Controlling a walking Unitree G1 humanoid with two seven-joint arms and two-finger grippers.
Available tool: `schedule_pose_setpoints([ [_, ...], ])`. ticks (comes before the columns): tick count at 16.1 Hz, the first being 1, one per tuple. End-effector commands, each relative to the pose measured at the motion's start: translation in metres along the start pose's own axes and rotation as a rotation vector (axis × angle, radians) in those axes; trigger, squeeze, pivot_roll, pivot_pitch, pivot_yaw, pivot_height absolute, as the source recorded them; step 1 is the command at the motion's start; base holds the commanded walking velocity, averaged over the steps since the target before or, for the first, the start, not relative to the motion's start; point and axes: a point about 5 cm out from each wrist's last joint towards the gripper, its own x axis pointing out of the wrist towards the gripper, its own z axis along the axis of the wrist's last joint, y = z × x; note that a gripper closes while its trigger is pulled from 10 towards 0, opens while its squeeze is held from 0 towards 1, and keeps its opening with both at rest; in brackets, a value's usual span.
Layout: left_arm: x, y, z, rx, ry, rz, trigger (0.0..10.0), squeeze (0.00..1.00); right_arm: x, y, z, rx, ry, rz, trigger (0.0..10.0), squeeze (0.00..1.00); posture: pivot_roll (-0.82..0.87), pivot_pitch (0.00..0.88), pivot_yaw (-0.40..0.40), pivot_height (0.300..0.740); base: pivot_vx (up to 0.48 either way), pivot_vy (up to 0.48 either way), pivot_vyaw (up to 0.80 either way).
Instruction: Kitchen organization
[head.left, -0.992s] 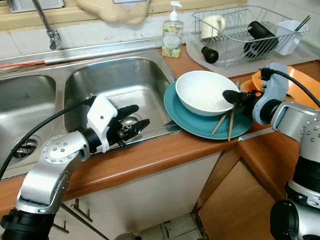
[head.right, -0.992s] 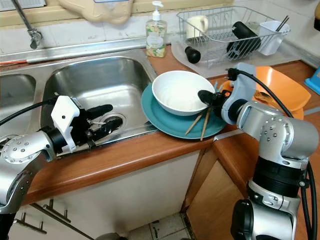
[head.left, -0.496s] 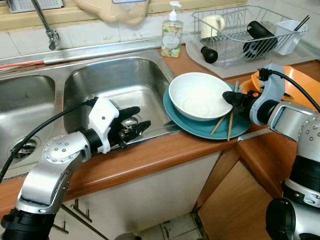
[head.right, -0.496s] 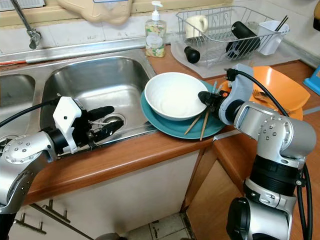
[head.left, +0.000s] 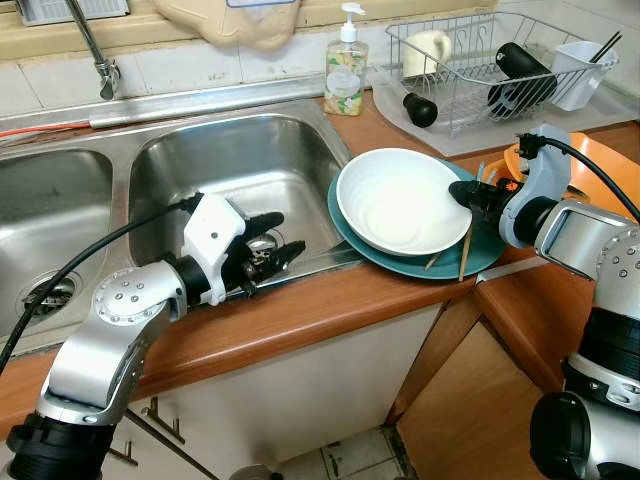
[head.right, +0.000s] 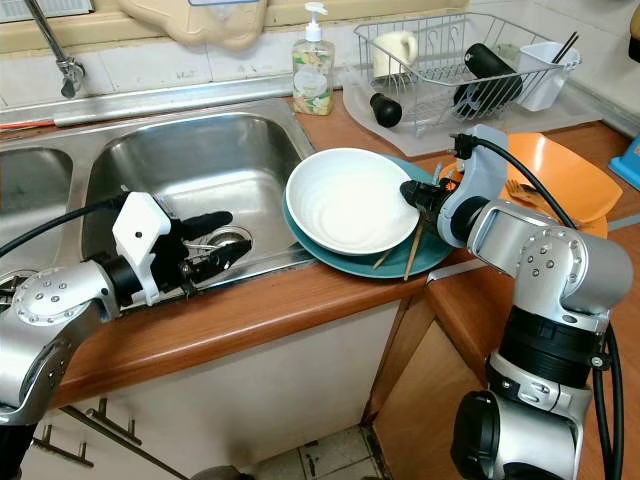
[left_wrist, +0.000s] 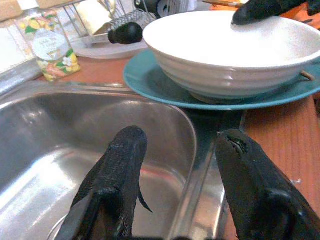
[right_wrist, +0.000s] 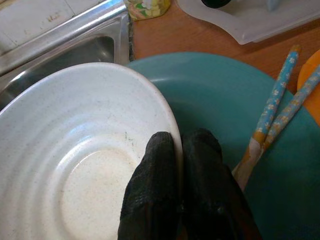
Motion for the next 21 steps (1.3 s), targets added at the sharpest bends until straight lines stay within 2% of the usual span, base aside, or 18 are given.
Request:
schedule_pose_setpoints([
  [1,0.002,0.007,0.005,-0.001,-0.011,0.036,10.0,0.00,0.002,0.004,0.003,0.012,-0.004,0.015,0.0,0.00,-0.07,0.000,0.025,0.740,0.000,0.000,0.00],
  [3,0.003,0.012,0.008,-0.022,-0.027,0.064,10.0,0.00,0.003,0.006,0.005,0.023,-0.022,0.025,0.0,0.00,-0.07,0.000,0.025,0.740,0.000,0.000,0.00],
  [4,0.006,0.015,0.011,-0.060,-0.051,0.081,10.0,0.00,0.004,0.008,0.009,0.017,-0.061,0.035,0.0,0.00,-0.07,0.000,0.026,0.740,0.000,0.000,0.00],
  [5,0.010,0.018,0.018,-0.087,-0.093,0.078,10.0,1.00,0.002,0.013,0.020,-0.006,-0.149,0.058,0.0,0.00,-0.07,0.000,0.026,0.740,0.000,0.000,0.00],
  [7,0.015,0.021,0.021,-0.093,-0.120,0.096,10.0,1.00,0.000,0.016,0.027,-0.032,-0.210,0.067,0.0,0.00,-0.07,0.000,0.026,0.740,0.000,0.000,0.00],
  [8,0.018,0.024,0.024,-0.123,-0.147,0.108,10.0,0.77,-0.002,0.019,0.031,-0.042,-0.254,0.081,0.0,0.00,-0.07,0.000,0.026,0.740,0.000,0.000,0.00],
  [9,0.021,0.026,0.027,-0.169,-0.180,0.109,10.0,0.06,-0.004,0.023,0.037,-0.068,-0.304,0.099,0.0,0.00,-0.07,0.000,0.030,0.740,0.000,0.000,0.00],
  [10,0.023,0.027,0.029,-0.197,-0.195,0.108,10.0,0.00,-0.006,0.026,0.040,-0.082,-0.337,0.116,0.0,0.00,-0.07,0.000,0.032,0.740,0.000,0.000,0.00],
  [11,0.026,0.027,0.031,-0.233,-0.209,0.096,10.0,0.00,-0.009,0.032,0.044,-0.111,-0.391,0.151,0.0,0.00,-0.07,0.000,0.036,0.740,0.000,0.000,0.00],
  [13,0.029,0.027,0.032,-0.255,-0.214,0.080,10.0,0.00,-0.012,0.038,0.047,-0.149,-0.432,0.180,0.0,0.00,-0.07,0.000,0.038,0.740,0.000,0.000,0.00],
  [15,0.035,0.026,0.033,-0.330,-0.244,0.064,10.0,0.00,-0.016,0.058,0.044,-0.280,-0.476,0.266,0.0,0.00,-0.07,0.000,0.042,0.740,0.000,0.000,0.00],
  [18,0.040,0.025,0.031,-0.371,-0.245,0.048,10.0,0.00,-0.018,0.072,0.039,-0.341,-0.486,0.344,0.0,0.00,-0.07,0.000,0.047,0.740,0.000,0.000,0.00],
  [19,0.041,0.026,0.031,-0.422,-0.269,0.041,10.0,0.00,-0.019,0.079,0.035,-0.366,-0.495,0.393,0.0,0.00,-0.07,0.000,0.049,0.740,0.000,0.000,0.00],
  [21,0.042,0.027,0.032,-0.457,-0.287,0.042,10.0,0.00,-0.020,0.083,0.033,-0.371,-0.499,0.422,0.0,0.00,-0.07,0.000,0.050,0.740,0.000,0.000,0.00],
])
